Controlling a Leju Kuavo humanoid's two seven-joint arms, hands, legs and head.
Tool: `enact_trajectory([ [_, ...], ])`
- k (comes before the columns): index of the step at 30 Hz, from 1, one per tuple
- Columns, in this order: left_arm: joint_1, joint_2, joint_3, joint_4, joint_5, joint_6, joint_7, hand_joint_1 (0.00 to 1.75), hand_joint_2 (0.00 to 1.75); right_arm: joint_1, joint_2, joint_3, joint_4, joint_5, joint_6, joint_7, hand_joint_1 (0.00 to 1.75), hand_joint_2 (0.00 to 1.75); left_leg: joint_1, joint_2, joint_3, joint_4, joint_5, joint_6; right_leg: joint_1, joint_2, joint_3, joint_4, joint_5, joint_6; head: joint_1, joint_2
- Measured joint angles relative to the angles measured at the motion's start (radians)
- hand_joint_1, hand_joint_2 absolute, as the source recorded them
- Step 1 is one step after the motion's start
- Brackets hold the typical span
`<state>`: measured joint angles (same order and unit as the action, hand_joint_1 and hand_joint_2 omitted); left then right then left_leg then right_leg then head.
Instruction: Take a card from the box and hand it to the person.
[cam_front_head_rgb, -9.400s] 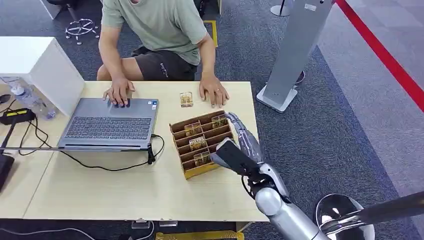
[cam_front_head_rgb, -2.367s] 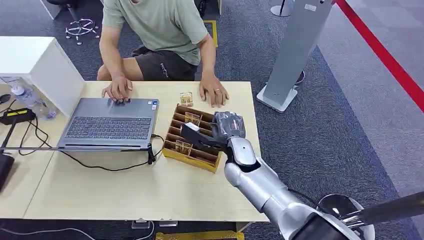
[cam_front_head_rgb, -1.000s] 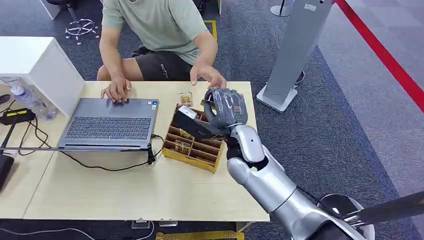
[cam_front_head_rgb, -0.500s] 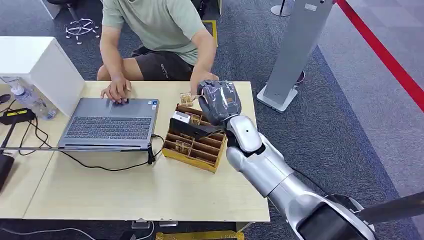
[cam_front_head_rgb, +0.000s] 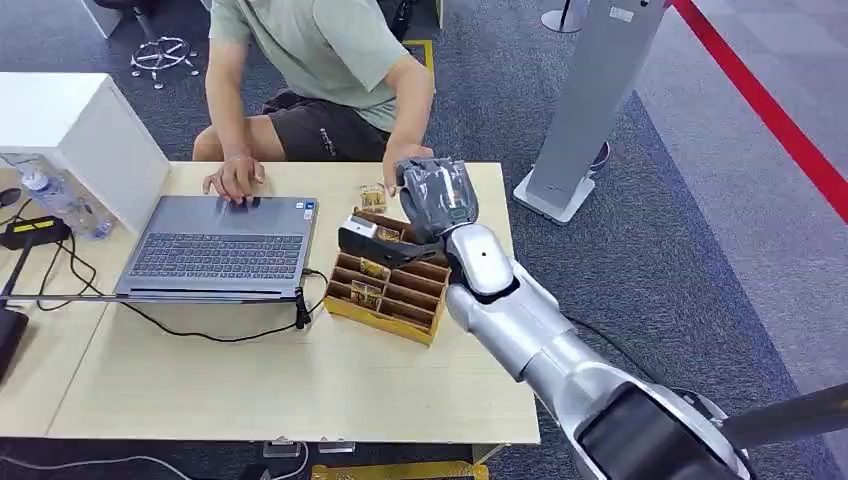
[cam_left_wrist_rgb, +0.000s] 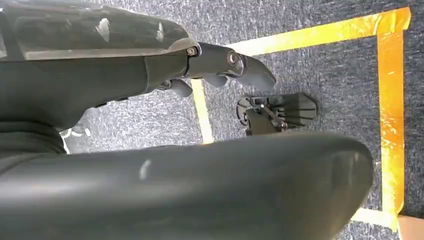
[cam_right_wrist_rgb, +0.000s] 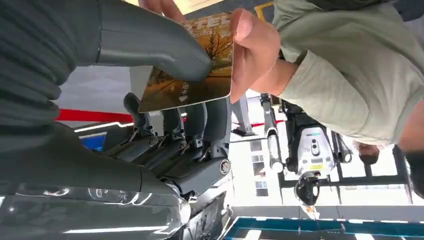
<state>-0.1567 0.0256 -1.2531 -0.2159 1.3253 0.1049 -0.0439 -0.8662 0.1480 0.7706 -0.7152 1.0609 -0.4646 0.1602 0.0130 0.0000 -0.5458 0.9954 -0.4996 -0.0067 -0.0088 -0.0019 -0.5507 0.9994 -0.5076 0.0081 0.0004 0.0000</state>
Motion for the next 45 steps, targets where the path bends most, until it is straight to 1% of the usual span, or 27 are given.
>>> enact_trajectory([
  [1,-0.001,-0.001,-0.001,0.000,-0.001,0.000,0.000,0.00,0.00,-0.006,0.002,0.002,0.013,0.002,0.000,0.005,1.36,1.75,0.000,0.000,0.000,0.000,0.000,0.000,0.000,0.000,0.000,0.000,0.000,0.000,0.000,0.000],
  [2,-0.001,-0.002,-0.004,0.000,-0.004,0.000,0.000,0.00,0.00,-0.011,0.003,0.005,0.026,0.004,-0.001,0.009,0.00,1.75,0.000,0.000,0.000,0.000,0.000,0.000,0.000,0.000,0.000,0.000,0.000,0.000,0.000,0.000],
  [7,-0.005,-0.003,-0.019,0.000,-0.027,-0.005,0.011,0.00,0.00,-0.029,0.006,0.011,0.066,0.004,-0.006,0.018,0.00,1.75,0.000,0.000,0.000,0.000,0.000,0.000,0.000,0.000,0.000,0.000,0.001,0.000,0.001,0.000],
  [16,-0.006,-0.003,-0.029,0.000,-0.023,0.000,0.015,0.00,0.00,-0.035,0.005,0.015,0.098,-0.017,-0.013,0.026,0.00,1.75,0.000,0.000,0.000,0.000,0.000,0.000,0.000,0.000,0.000,0.000,0.001,0.000,0.000,0.000],
  [19,-0.006,-0.003,-0.029,0.000,-0.023,0.002,0.015,0.00,0.00,-0.035,0.005,0.015,0.101,-0.037,-0.023,0.022,0.00,1.75,0.000,0.000,0.000,0.000,0.000,0.000,0.000,0.000,0.000,0.000,0.001,0.000,0.000,0.000],
  [22,-0.005,-0.003,-0.030,0.000,-0.018,0.009,0.015,0.00,0.00,-0.029,0.001,0.014,0.090,-0.085,-0.028,0.016,0.00,1.75,0.000,0.000,0.001,0.000,0.000,0.000,0.000,0.000,0.000,0.000,0.001,0.000,0.000,0.000],
  [24,-0.003,-0.003,-0.030,0.000,-0.017,0.009,0.015,0.00,0.00,-0.010,-0.008,0.010,0.052,-0.129,-0.027,0.014,0.00,1.75,0.000,0.000,0.001,0.000,0.000,0.000,0.000,0.000,0.000,0.000,0.001,0.000,0.001,0.000],
  [28,0.005,0.002,-0.030,0.000,-0.012,-0.001,0.015,0.00,0.00,0.046,-0.041,0.002,-0.068,-0.205,-0.011,0.025,0.00,1.75,0.000,0.000,0.000,0.000,0.000,0.000,0.000,0.000,0.000,0.000,0.001,0.000,0.001,0.000],
  [31,0.014,0.008,-0.030,0.000,-0.005,-0.003,0.015,0.00,0.00,0.113,-0.078,-0.020,-0.214,-0.287,0.004,0.023,0.00,1.75,0.000,0.000,0.001,0.001,0.000,0.000,0.000,0.000,-0.001,0.000,0.001,0.000,0.000,0.000],
  [33,0.020,0.011,-0.030,0.000,0.004,-0.002,0.011,0.00,0.00,0.153,-0.102,-0.030,-0.287,-0.338,0.022,0.015,0.00,1.75,0.000,0.000,0.001,0.000,0.000,0.000,0.000,0.000,0.000,0.000,0.000,0.000,0.000,0.000],
  [35,0.029,0.014,-0.029,0.000,0.013,0.000,-0.001,0.00,0.00,0.220,-0.135,-0.048,-0.403,-0.407,0.047,-0.009,0.00,1.75,0.000,0.000,0.001,0.000,0.000,0.000,0.000,0.000,0.000,-0.001,0.000,0.000,0.001,0.000],
  [37,0.037,0.017,-0.029,0.000,0.018,0.000,-0.007,0.00,0.00,0.271,-0.156,-0.057,-0.471,-0.459,0.065,-0.032,0.00,1.75,0.000,0.001,0.001,0.000,0.000,0.000,0.000,0.001,-0.001,-0.001,0.000,0.000,0.001,0.000],
  [39,0.038,0.019,-0.029,0.000,0.018,0.000,-0.015,0.00,0.00,0.322,-0.184,-0.077,-0.549,-0.534,0.080,-0.074,0.00,1.75,0.000,0.001,0.001,0.000,0.000,0.000,0.000,0.000,0.000,-0.001,0.000,0.000,-0.002,0.000],
  [40,0.039,0.020,-0.029,0.000,0.018,0.000,-0.018,0.00,0.00,0.355,-0.199,-0.089,-0.589,-0.570,0.082,-0.105,0.00,1.75,0.000,0.000,0.001,0.000,0.000,0.000,0.000,-0.001,0.001,-0.001,0.000,0.000,0.000,0.000],
  [42,0.043,0.023,-0.029,0.000,0.018,0.000,-0.019,0.00,0.00,0.413,-0.215,-0.106,-0.640,-0.615,0.087,-0.138,0.00,1.75,0.000,0.001,0.001,0.000,0.000,0.000,0.000,0.001,0.000,-0.001,0.000,0.000,0.003,0.000],
  [45,0.043,0.025,-0.029,0.000,0.018,0.000,-0.019,0.00,0.00,0.469,-0.249,-0.130,-0.716,-0.662,0.086,-0.176,0.00,1.75,0.000,0.003,0.002,0.000,0.000,0.000,0.000,0.002,0.000,-0.001,0.001,-0.001,-0.002,0.000],
])
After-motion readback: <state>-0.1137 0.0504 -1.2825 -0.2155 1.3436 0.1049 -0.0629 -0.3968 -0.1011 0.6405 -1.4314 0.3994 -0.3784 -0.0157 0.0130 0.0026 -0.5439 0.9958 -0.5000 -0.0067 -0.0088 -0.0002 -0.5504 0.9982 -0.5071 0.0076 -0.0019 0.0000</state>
